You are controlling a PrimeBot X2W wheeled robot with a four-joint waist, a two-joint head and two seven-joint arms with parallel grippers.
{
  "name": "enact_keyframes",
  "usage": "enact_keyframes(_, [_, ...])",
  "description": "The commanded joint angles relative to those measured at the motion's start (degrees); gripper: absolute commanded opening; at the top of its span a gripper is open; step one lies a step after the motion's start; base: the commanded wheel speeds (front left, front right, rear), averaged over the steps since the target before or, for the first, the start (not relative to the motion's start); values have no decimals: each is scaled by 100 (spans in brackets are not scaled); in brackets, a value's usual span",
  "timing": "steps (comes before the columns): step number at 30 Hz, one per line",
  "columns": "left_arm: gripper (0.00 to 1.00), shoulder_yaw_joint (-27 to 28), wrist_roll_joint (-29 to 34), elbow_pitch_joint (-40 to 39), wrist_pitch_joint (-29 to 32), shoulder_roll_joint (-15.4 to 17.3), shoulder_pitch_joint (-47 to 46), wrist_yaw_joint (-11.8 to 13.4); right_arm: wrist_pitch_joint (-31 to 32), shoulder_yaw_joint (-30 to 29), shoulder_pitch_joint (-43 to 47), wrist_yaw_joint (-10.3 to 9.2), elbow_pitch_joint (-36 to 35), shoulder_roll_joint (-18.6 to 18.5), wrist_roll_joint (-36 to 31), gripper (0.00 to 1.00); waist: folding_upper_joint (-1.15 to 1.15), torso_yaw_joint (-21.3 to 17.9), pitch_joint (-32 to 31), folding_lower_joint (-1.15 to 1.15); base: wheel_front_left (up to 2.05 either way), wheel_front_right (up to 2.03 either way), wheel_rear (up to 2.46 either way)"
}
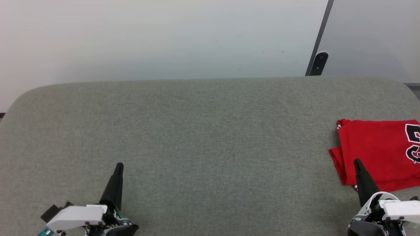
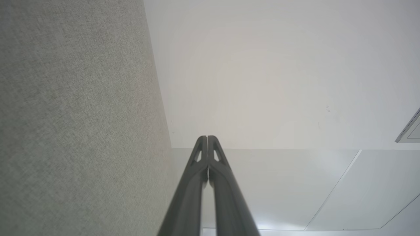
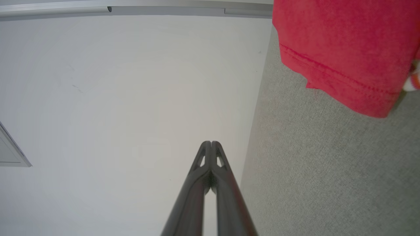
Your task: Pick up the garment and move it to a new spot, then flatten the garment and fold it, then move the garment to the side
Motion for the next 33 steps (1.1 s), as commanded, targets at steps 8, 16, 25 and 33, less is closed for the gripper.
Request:
enact_keyframes(8, [0, 14, -17, 2, 12, -4, -62, -31, -9, 3, -17, -4, 0, 19, 21, 0, 0, 0, 0, 0, 0, 0, 0])
enact_keyframes(16, [0, 13, -17, 1, 12, -4, -62, -30, -9, 3, -17, -4, 0, 18, 22, 0, 0, 0, 0, 0, 0, 0, 0])
enact_keyframes(25, [0, 13, -17, 3, 11, -4, -62, -30, -10, 4, -16, -4, 0, 18, 23, 0, 0, 0, 0, 0, 0, 0, 0])
enact_keyframes(33, [0, 13, -18, 2, 11, -4, -62, -30, -10, 5, -16, -4, 0, 18, 23, 0, 0, 0, 0, 0, 0, 0, 0])
